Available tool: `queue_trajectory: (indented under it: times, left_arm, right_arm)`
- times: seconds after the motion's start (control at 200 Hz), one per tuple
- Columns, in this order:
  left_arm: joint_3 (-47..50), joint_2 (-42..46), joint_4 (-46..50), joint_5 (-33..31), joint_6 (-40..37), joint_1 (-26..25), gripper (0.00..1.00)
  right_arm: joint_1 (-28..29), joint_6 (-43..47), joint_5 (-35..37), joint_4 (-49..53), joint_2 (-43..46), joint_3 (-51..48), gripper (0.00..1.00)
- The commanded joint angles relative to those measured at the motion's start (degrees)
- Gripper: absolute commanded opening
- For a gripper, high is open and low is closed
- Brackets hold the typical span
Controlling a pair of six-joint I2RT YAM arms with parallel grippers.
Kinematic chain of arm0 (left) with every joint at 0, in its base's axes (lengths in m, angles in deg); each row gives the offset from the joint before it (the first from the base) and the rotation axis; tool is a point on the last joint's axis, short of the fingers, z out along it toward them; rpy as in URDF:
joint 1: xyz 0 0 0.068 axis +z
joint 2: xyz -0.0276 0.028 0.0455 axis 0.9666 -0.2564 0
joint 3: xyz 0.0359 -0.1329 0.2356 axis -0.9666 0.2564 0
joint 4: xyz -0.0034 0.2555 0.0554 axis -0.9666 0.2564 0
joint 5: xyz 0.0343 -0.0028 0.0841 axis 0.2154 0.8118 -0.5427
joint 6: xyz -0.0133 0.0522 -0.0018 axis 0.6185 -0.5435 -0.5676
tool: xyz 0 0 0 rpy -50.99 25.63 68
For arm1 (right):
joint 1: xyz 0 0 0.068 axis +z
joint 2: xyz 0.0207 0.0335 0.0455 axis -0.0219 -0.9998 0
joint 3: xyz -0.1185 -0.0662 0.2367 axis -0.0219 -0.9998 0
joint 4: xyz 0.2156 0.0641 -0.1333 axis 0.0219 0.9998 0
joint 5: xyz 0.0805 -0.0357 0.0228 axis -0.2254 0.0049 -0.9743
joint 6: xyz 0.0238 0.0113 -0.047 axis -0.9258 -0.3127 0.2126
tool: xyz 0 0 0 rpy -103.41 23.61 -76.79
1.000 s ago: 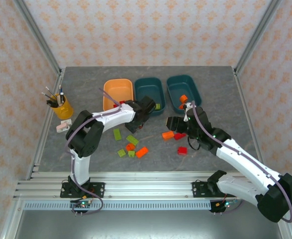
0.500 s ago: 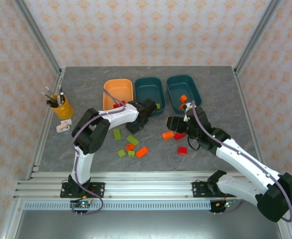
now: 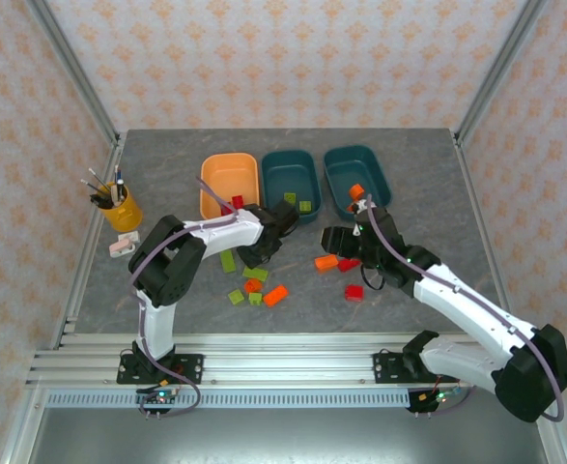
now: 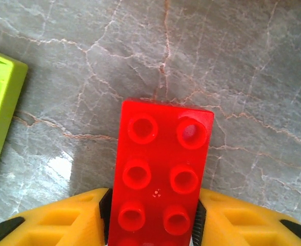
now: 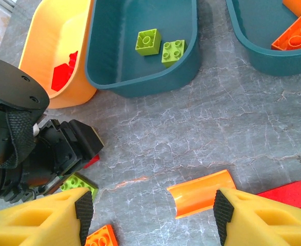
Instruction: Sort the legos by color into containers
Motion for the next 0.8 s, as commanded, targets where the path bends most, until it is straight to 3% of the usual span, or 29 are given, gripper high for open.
queue_trajectory:
  times: [0.0, 0.095, 0.47, 0.631, 0.796]
  left_arm:
    - [-0.1, -1.0, 0.7, -0.4, -5.5, 0.0, 0.37]
    - [0.2, -0.1, 1.1, -0.7, -7.0, 0.0, 0.23]
    - [-6.8, 16.7, 12.5, -1.0, -16.0, -0.3, 0.23]
    - [-12.0, 17.1, 16.1, 1.7, -24.1, 7.6, 0.22]
    - [-22.7, 8.5, 17.5, 3.6, -34.9, 16.2, 0.23]
  right_arm:
    - [0.2, -0.8, 0.2, -1.4, -0.5, 2.3, 0.65]
    - [0.1, -0.7, 0.2, -0.7, -0.3, 3.1, 0.65]
    - [0.2, -1.3, 0.4, 1.7, 2.6, 7.5, 0.64]
    - [0.2, -3.3, -1.6, -5.1, 0.6, 7.7, 0.64]
    - [0.2, -6.2, -2.3, -10.0, -6.4, 11.5, 0.64]
